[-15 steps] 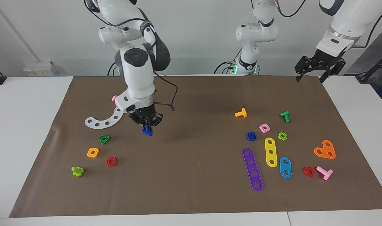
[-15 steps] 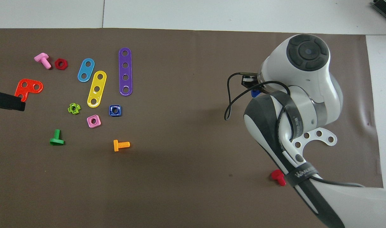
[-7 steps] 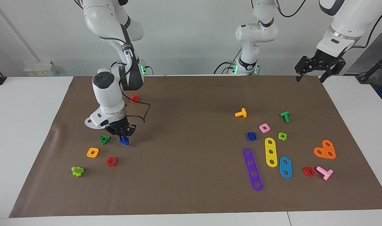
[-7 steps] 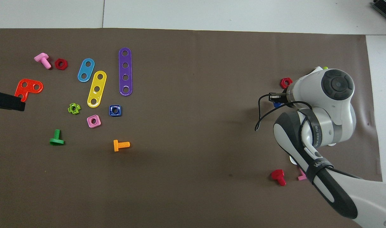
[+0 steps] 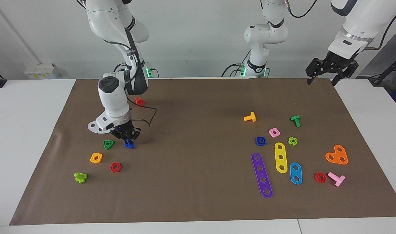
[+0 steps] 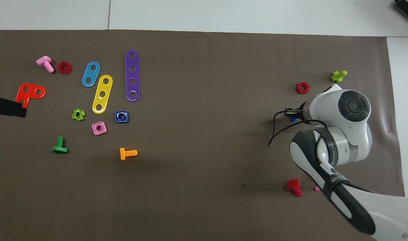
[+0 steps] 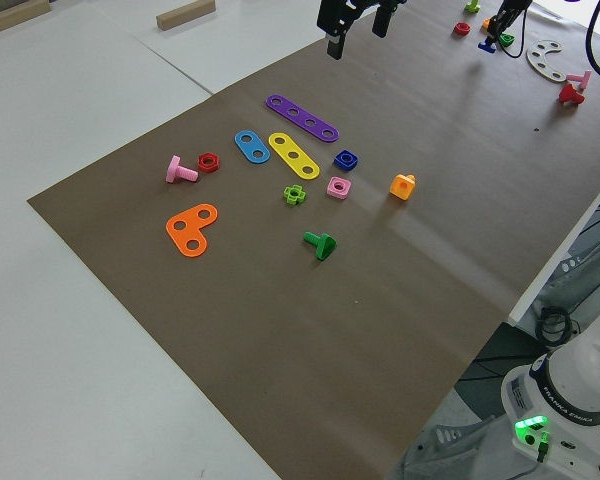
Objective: Unscrew and place screws in storage area
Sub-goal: 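Lower the blue bolt beside the green triangle and open the right gripper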
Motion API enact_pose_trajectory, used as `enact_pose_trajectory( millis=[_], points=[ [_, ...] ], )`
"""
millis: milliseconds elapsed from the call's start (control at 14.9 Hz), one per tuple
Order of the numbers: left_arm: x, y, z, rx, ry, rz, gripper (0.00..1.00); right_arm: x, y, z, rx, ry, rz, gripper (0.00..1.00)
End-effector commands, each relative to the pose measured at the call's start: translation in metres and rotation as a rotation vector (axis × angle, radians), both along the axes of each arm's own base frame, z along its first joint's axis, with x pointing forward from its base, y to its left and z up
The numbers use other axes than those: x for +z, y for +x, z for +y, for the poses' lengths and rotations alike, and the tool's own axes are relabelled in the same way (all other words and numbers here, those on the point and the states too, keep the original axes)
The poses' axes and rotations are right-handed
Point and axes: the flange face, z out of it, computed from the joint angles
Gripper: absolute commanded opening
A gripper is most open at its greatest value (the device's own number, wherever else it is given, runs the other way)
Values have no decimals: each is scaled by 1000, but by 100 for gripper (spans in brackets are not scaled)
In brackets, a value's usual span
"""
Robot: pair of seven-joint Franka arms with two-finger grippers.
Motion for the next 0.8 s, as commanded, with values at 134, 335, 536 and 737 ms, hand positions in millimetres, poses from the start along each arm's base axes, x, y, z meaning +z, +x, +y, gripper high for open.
enact_pose_trajectory(
  millis=[134, 335, 536, 737],
  points=[
    [0, -4, 4, 1, -8, 11, 100, 0, -9, -9, 11, 14, -12, 13],
    [0, -4, 4, 1, -8, 11, 100, 1, -8, -9, -6, 25, -15, 100],
    [0, -4, 4, 1, -8, 11, 100, 7, -6, -5, -5, 26, -23, 100],
    [0, -4, 4, 1, -8, 11, 100, 52, 4, -9, -23, 22, -32, 100]
  ],
)
